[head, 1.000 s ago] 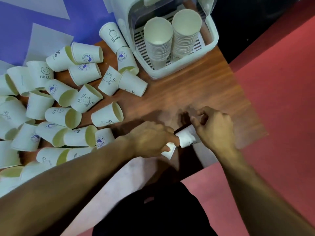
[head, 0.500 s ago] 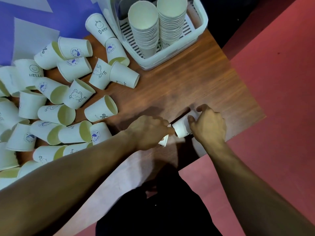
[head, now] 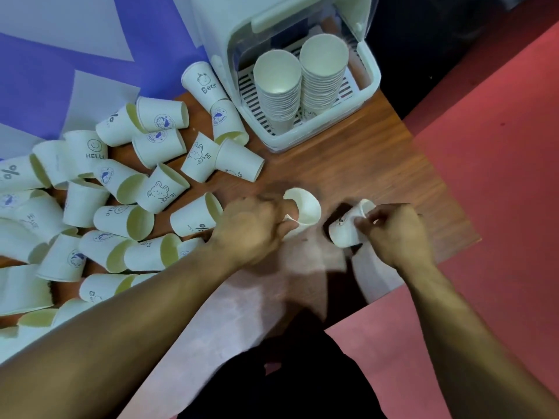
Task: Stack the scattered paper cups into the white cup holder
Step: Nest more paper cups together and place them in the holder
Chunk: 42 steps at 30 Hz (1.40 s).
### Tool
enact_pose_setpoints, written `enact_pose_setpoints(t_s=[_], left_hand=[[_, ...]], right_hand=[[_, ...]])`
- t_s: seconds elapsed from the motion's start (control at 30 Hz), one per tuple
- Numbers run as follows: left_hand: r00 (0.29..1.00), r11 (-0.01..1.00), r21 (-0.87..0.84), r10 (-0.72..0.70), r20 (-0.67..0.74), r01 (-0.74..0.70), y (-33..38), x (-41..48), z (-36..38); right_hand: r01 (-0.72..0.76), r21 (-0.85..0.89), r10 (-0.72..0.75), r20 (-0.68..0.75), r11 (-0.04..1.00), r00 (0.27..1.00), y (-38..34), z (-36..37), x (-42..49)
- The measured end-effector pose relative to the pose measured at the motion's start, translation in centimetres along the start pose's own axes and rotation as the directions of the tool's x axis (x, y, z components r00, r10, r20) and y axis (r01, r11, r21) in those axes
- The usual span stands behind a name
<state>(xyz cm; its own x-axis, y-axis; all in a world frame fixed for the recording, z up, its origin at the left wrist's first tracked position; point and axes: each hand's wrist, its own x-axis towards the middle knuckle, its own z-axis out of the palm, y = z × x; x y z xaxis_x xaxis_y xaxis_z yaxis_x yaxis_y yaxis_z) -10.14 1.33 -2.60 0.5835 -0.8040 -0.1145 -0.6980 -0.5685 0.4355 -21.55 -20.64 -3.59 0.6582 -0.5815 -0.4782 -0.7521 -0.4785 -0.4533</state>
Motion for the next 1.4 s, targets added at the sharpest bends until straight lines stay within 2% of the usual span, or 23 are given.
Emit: enact_pose_setpoints(t_s=[0.07, 0.13, 0.27, 0.4, 0.53, 0.8, 0.97, 1.23, 1.4], left_hand=[[0.987, 0.999, -0.046, -0.009, -0.158, 0.002, 0.1, 0.5, -1.6], [0.944, 0.996, -0.089, -0.038, -0.328, 0.009, 0.5, 1.4, -3.5], [0.796, 0.989, -0.141, -0.111, -0.595, 0.033, 1.4, 3.9, -7.3], [0.702, 0.989, -0.138, -0.131, -0.7, 0.047, 1.3, 6.9, -9.4], [0.681, 0.989, -0.104, -0.146, -0.717, 0.101, 0.3, 9.1, -9.8], [0.731, 0.986, -0.043, -0.15, -0.666, 0.162, -0.8, 10.6, -8.8], [0.796, 0.978, 0.014, -0.163, -0.584, 0.21, -1.8, 10.6, -8.1], [0.87, 0.955, 0.013, -0.265, -0.415, 0.297, -3.3, 11.3, -7.2], [0.868, 0.949, -0.068, -0.31, -0.388, 0.308, -4.3, 11.8, -6.2]], right_hand=[[0.128, 0.04, -0.123, -0.097, 0.991, 0.988, -2.1, -2.4, -0.1], [0.275, 0.042, -0.259, -0.223, 0.961, 0.94, -4.3, -4.9, -0.2], [0.554, -0.017, -0.504, -0.441, 0.832, 0.743, -8.6, -8.7, 0.3], [0.685, -0.144, -0.658, -0.472, 0.714, 0.587, -12.2, -10.1, 2.7], [0.728, -0.248, -0.751, -0.404, 0.639, 0.522, -14.3, -10.0, 5.8], [0.73, -0.325, -0.798, -0.274, 0.602, 0.536, -15.4, -8.2, 9.9], [0.69, -0.401, -0.785, -0.142, 0.603, 0.603, -15.7, -7.3, 11.2], [0.656, -0.467, -0.763, -0.068, 0.594, 0.643, -16.0, -6.5, 12.6], [0.649, -0.445, -0.745, -0.064, 0.617, 0.664, -15.8, -6.0, 13.4]])
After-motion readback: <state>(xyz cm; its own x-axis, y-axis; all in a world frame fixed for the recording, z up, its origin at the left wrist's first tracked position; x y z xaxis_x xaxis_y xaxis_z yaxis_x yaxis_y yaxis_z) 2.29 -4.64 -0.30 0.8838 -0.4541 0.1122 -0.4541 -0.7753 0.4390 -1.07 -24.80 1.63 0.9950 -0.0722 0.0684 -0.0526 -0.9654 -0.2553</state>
